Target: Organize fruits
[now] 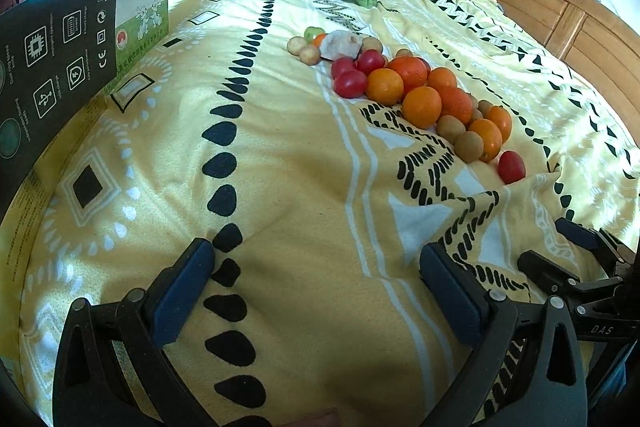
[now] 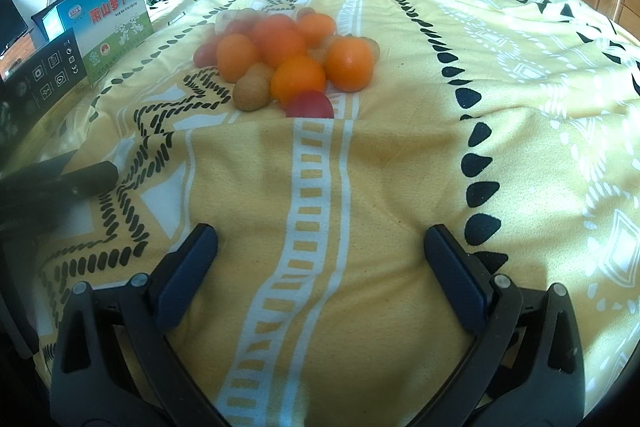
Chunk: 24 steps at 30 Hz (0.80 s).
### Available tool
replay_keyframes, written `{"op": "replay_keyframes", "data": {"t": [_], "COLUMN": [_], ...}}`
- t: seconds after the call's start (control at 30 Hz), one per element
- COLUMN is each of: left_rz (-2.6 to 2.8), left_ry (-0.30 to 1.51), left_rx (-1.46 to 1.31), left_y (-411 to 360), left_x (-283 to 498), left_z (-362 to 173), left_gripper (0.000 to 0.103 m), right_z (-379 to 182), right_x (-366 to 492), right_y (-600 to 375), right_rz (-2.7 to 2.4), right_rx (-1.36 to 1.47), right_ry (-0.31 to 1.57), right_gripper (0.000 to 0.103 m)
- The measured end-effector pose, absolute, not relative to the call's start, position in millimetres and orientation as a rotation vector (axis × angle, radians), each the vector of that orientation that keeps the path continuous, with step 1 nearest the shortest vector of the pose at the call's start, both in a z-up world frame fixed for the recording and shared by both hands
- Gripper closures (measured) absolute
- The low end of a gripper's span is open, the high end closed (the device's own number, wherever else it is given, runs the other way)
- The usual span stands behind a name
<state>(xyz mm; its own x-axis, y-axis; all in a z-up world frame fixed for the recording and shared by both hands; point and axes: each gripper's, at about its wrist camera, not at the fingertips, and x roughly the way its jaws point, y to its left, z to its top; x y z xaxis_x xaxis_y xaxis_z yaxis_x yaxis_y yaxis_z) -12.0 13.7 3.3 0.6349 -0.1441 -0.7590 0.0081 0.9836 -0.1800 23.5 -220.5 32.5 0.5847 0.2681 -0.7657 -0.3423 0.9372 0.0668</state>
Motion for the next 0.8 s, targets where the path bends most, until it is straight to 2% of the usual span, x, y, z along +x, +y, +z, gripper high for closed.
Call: {"op": "replay_keyframes", "data": {"t": [0.8], "left_rz": [-0.060], "left_ry": [0.899], "left_rx": [-0.107], "left_y": [7.2], "left_x": [-10.9], "left_z": [1.5], "left_gripper": [0.000], "right_z": [32.7], "right_x": [23.9], "right_y": [-220.5], "right_rz": [0.357], "right_rx": [-0.091], "right_ry": [0.875], "right_gripper": [0.000]}}
